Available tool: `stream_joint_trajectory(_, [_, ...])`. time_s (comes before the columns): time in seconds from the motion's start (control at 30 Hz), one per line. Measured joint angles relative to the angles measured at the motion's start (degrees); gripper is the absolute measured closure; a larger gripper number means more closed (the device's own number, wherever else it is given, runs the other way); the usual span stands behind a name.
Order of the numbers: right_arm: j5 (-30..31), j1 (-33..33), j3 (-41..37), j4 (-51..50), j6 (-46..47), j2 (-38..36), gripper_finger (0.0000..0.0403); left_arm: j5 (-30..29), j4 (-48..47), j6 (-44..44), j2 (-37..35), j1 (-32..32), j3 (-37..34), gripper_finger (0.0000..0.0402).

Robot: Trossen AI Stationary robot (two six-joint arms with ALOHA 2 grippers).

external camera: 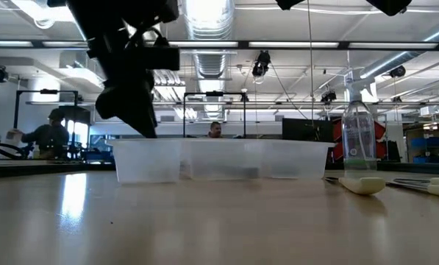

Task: Sort silverware
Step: Put the yellow knife into the transparent silverware tray

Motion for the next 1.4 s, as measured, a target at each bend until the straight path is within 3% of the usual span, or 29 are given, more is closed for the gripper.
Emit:
stream_joint_trajectory(0.2, [-3.1, 0.1, 0.0, -0.6, 1.2, 0.0, 0.0403, 1.9, 10.4, 9.3, -0.6, -0.4, 0.0, 0.0179])
stream_joint_trajectory(0.43, [-14.6, 0.2, 0.0, -12.5, 10.3, 0.0, 0.0403, 1.1, 6.9, 8.0, -5.1, -0.9, 0.0, 0.0202])
stream_joint_trajectory(0.63, [-21.0, 0.4, -1.2, -16.2, 17.4, 0.0, 0.04, -5.4, 5.8, 4.8, -15.5, -3.7, -0.1, 0.0229])
stream_joint_trajectory(0.73, [-22.3, 0.4, -3.2, -16.2, 20.8, 0.4, 0.0375, -6.6, 7.3, 3.9, -21.6, -6.1, -0.4, 0.0241])
stream_joint_trajectory(0.87, [-22.5, 0.7, -5.1, -16.2, 23.3, 2.2, 0.0311, -6.7, 12.6, 4.2, -28.2, -10.6, -2.2, 0.0253])
stream_joint_trajectory(1.07, [-23.4, 2.6, -5.3, -15.6, 25.7, 4.1, 0.0231, -6.6, 17.8, 5.3, -33.1, -15.7, -6.5, 0.0268])
stream_joint_trajectory(1.27, [-33.8, 3.7, -6.5, -15.4, 36.1, 7.6, 0.0222, -6.3, 21.6, 4.9, -33.2, -16.5, -11.1, 0.0278])
stream_joint_trajectory(1.4, [-35.6, 5.1, -6.2, -10.5, 39.9, 9.1, 0.0224, -6.2, 24.4, 4.8, -32.7, -16.5, -14.1, 0.0281])
